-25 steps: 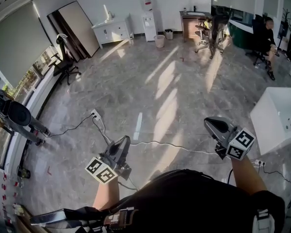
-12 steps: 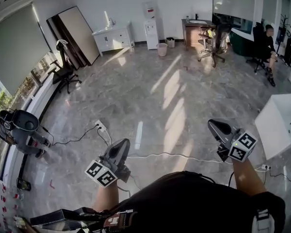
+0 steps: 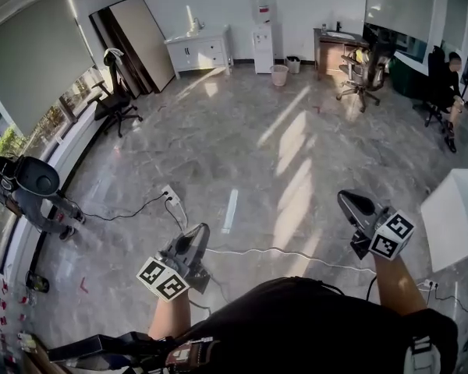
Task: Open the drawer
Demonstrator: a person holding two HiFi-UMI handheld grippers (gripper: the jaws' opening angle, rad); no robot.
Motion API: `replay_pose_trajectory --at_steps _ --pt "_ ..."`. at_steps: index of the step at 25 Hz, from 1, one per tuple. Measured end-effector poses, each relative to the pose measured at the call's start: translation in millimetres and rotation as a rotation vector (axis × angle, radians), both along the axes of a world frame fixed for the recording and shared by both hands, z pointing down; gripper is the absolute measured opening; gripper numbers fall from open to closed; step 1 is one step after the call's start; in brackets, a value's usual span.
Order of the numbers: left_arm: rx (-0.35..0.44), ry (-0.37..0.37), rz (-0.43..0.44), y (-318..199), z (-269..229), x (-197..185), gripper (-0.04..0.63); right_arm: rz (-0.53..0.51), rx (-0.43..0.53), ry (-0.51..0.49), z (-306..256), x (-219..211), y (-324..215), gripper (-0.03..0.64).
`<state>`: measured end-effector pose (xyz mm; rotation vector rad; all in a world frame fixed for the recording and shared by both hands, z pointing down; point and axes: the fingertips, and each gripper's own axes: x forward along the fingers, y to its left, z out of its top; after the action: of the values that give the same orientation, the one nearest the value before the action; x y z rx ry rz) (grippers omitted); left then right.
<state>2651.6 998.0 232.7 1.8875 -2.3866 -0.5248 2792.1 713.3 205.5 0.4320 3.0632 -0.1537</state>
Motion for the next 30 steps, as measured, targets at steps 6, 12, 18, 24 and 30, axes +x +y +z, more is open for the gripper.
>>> replay_pose_trajectory --at_steps 6,12,18,24,30 --pt "-0.022 -0.008 -0.055 -37.1 4.2 -34.0 -0.009 -0.068 -0.014 -0.011 6.3 -54.7 -42.0 0.002" --pt "-0.004 -0.013 -0.133 -105.6 -2.7 -71.4 -0.009 -0.138 -0.013 -0.023 1.9 -111.4 -117.6 0.002" --pt "0.034 -0.026 -0.171 -182.2 -10.6 -94.7 -0.009 -0.188 0.014 -0.047 -9.1 -151.9 -195.0 0.002" --pt "-0.005 -0.025 -0.15 -252.3 -12.2 -115.0 -0.009 -0.2 0.004 -0.045 -9.6 -183.2 -253.2 0.002" --pt "-0.006 -0.013 -0.123 -285.6 -11.6 -153.5 -0.009 -0.175 -0.011 -0.027 1.9 -209.0 -284.7 0.002"
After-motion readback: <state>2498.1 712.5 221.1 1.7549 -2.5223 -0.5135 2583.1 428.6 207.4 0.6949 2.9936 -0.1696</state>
